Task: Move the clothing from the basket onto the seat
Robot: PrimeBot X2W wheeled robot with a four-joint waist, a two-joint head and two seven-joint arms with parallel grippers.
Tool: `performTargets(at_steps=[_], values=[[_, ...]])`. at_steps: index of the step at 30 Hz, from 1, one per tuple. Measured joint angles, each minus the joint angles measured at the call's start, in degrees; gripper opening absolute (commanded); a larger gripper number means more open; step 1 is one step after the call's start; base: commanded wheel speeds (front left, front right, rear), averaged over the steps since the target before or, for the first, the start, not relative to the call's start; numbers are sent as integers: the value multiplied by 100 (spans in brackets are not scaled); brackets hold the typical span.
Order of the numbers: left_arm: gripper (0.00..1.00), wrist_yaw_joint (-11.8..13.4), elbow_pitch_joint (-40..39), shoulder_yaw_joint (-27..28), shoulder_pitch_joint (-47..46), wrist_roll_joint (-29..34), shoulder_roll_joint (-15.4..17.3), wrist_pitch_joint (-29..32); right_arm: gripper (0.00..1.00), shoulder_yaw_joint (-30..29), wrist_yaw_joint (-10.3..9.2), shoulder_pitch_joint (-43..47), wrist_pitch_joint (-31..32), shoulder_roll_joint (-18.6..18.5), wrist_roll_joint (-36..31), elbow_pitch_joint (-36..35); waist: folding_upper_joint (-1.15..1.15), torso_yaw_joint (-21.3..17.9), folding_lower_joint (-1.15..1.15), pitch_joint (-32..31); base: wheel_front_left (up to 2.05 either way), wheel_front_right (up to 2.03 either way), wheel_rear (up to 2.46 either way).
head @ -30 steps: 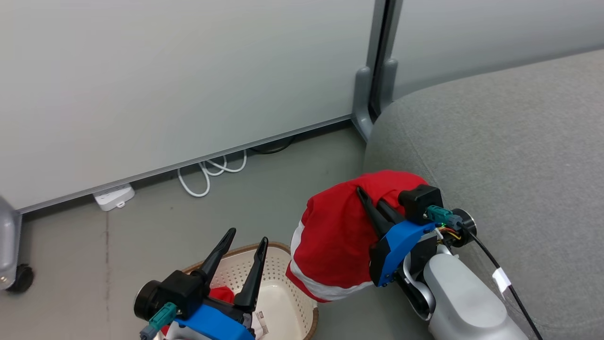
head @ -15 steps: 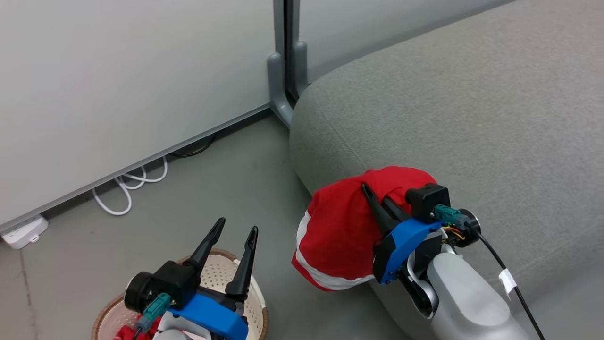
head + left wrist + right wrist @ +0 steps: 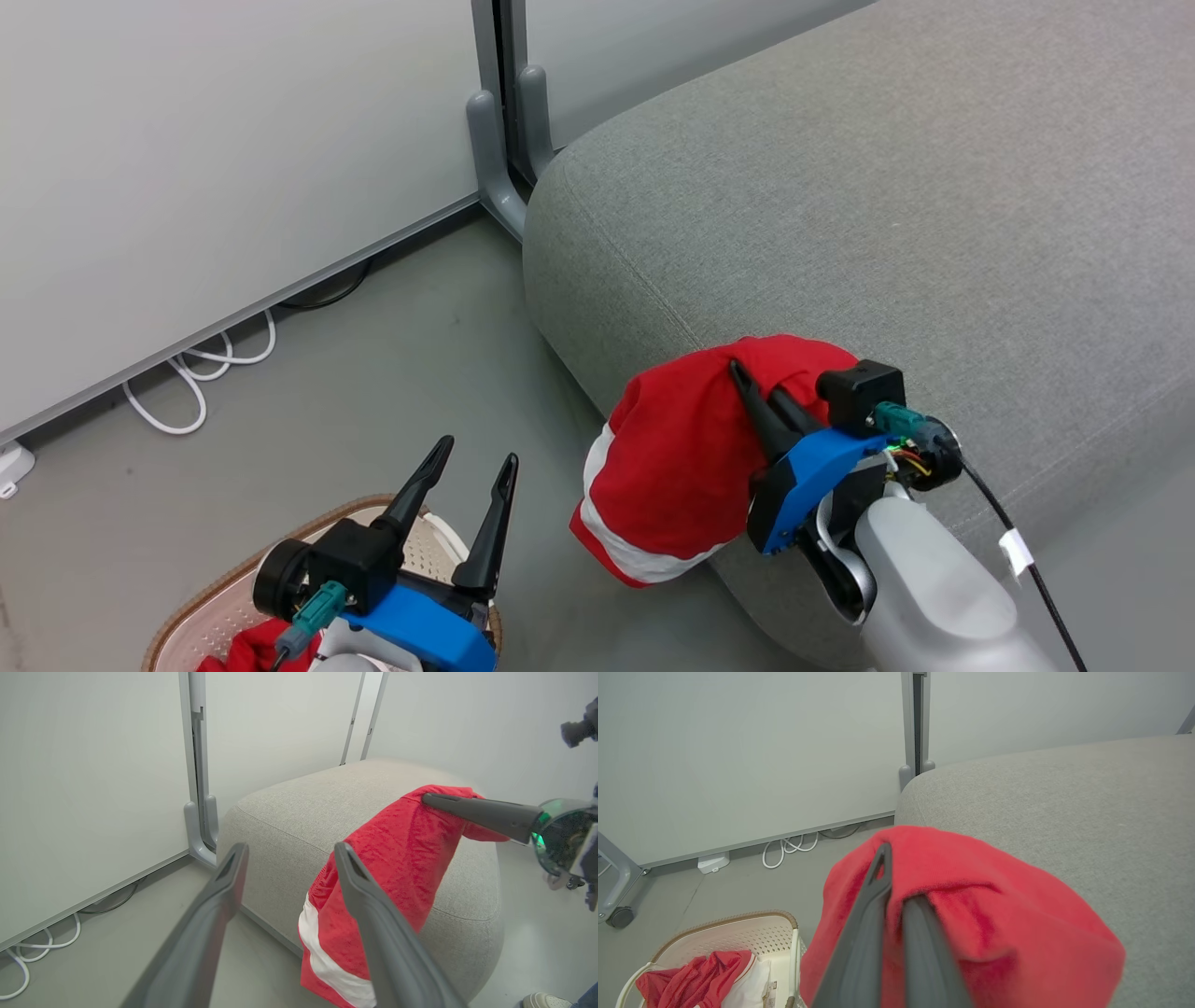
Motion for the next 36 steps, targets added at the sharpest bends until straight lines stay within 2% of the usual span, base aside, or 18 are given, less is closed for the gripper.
performTargets(at_steps=[5, 8, 16, 19, 22, 27, 36], values=[[100, 0, -16, -69, -75, -4, 37, 0, 0, -549, 0, -417, 65, -23, -190, 108, 0, 115, 0, 107, 0, 0, 0], [100, 0, -86, -136, -174, 0, 108, 0, 0, -964, 0, -927, 189, -233, -282, 115, 0, 204, 0, 247, 0, 0, 0], [100, -1, -289, -493, -595, 47, 380, 0, 0, -1819, 0, -2395, 766, -1367, -374, 257, 0, 556, 0, 855, 0, 0, 0], [100, -1, -401, -683, -828, 54, 497, 0, 0, -2349, 0, -2802, 773, -1841, -408, 344, 0, 715, 0, 1161, 0, 0, 0], [100, -1, -521, -800, -1063, 65, 587, 0, 0, -2814, 0, -3015, 589, -2159, -516, 405, 0, 879, 1, 1497, 0, 0, 0], [100, -1, -669, -999, -1469, 104, 712, 0, 0, -3442, 0, -2903, 293, -2241, -659, 683, 0, 1148, 1, 2085, 0, 0, 0], [100, -1, -726, -1171, -1695, 103, 716, 0, 0, -4094, 1, -2411, -179, -1892, -832, 1563, 0, 1561, 1, 2708, 0, 0, 0]])
